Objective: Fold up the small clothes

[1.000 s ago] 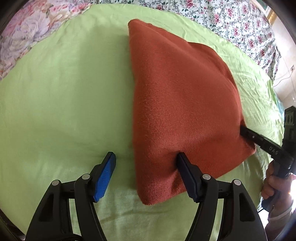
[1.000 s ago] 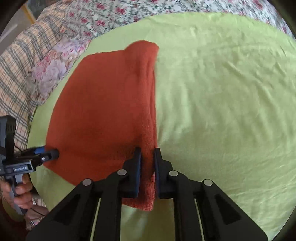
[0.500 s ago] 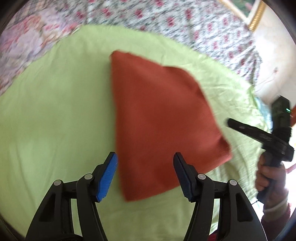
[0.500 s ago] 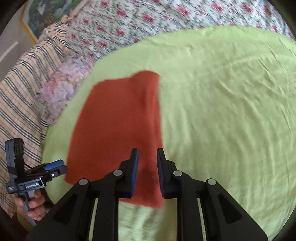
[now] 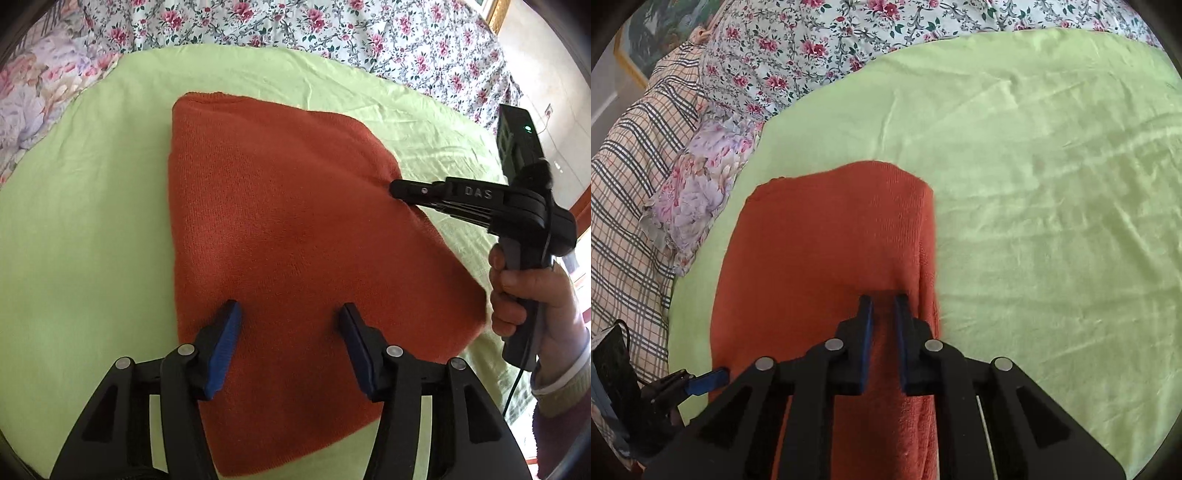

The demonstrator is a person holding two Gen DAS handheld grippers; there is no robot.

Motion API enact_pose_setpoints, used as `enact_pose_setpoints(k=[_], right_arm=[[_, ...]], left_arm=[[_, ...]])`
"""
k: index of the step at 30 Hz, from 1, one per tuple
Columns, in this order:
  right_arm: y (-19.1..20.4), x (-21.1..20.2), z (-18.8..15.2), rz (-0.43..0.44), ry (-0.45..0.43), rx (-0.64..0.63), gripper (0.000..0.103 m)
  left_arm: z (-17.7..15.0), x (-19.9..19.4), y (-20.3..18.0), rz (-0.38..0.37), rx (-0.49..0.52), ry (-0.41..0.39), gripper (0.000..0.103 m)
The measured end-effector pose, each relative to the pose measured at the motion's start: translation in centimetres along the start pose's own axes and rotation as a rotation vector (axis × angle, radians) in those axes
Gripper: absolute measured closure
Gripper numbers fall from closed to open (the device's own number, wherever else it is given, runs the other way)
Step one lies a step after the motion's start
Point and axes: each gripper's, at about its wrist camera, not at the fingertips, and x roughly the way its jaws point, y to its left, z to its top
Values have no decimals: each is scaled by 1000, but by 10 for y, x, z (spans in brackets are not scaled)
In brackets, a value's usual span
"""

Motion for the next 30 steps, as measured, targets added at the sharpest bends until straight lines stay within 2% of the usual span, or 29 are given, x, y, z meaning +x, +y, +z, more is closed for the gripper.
enact_pose_setpoints(k=[3,8,11,13,15,21,30], right_arm=[[7,-19,-11,8,-8,-13,88],[19,-55,-61,40,15,-71,86],[12,-58,-97,-22,53,-99,82],[2,-54,-109,-29,59,-83,82],[-3,-56,-113,-8,36,-59,82],[1,-53,-114,-40,26,-88,82],[-3,-57,-118,-35,19,-68,82]], left_arm=[[-10,-19,7,-41,-17,-10,47],[-42,-45,12,-93,-34,-19,47],[-56,-35,13,-64,-30,7,47],[-60,-28,16,-65,-48,15,47],[-58,-26,12,-47,-35,14,46],[-60,-23,3,-5,0,22,42],[-57,-21,3,-7,-2,39,42]])
